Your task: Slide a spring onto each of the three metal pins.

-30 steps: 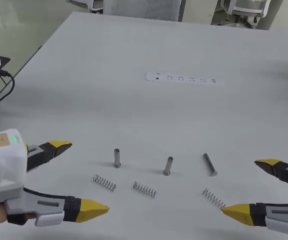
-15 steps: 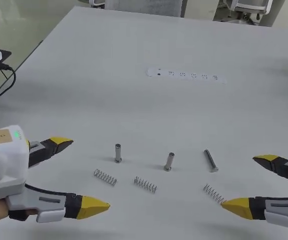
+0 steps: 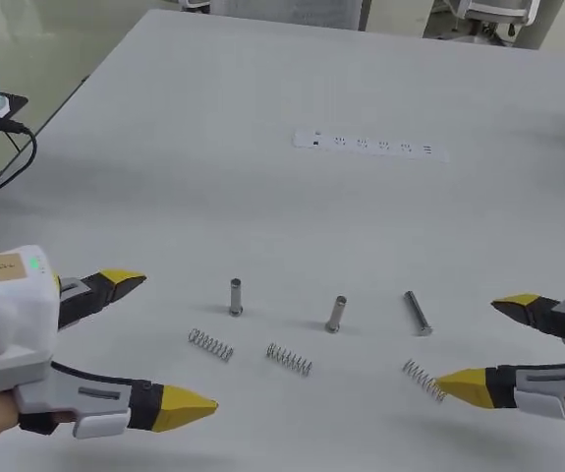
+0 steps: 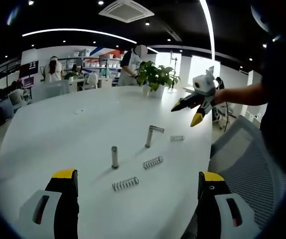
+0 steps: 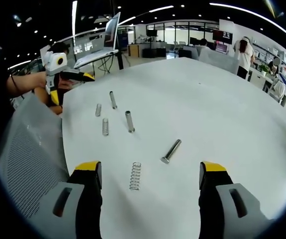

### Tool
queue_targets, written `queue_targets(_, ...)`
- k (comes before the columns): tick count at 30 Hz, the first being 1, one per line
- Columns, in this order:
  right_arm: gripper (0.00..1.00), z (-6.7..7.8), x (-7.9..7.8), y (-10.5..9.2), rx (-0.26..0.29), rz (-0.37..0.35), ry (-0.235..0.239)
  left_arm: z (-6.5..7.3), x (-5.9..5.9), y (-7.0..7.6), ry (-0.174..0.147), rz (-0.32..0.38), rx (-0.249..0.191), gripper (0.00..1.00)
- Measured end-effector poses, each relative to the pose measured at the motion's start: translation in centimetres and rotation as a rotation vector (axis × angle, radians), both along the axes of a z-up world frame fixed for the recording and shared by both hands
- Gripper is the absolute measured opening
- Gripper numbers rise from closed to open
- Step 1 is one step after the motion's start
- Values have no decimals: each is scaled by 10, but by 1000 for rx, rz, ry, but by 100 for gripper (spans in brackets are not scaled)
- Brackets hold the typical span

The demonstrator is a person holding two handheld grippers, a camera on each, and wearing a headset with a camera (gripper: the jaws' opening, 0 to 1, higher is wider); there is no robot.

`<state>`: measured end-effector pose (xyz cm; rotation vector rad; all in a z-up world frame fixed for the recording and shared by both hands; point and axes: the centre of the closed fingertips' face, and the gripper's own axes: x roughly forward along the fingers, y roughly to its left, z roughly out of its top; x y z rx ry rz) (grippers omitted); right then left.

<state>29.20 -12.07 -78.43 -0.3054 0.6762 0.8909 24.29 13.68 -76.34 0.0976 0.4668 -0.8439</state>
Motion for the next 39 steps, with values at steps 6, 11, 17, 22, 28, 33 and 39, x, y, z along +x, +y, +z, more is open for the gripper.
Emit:
queue_targets(6,77,1,12,5,-15,4,1,1,0,0,-1,0,-1,98)
queue_targets(11,72,0,20,10,-18,14,11,0,-1,0,2,0,1,98)
queue_targets(17,63,-2,30,15,-20,11,32,-2,-2,0,6,0,2,98)
queue_targets(22,61,-7,39,18,-35,3,51,-2,-1,-1,5,0,3,98)
queue_targets(28,54,-13,50,17,-52,-24,85,-2,-1,0,9,6,1,97)
queue_targets(33,49,-19,57,16,-68,-46,114,-3,-1,0,12,6,2,97)
queue_targets(39,42,-25,63,18,-89,-61,148,-5,-2,1,20,0,11,96)
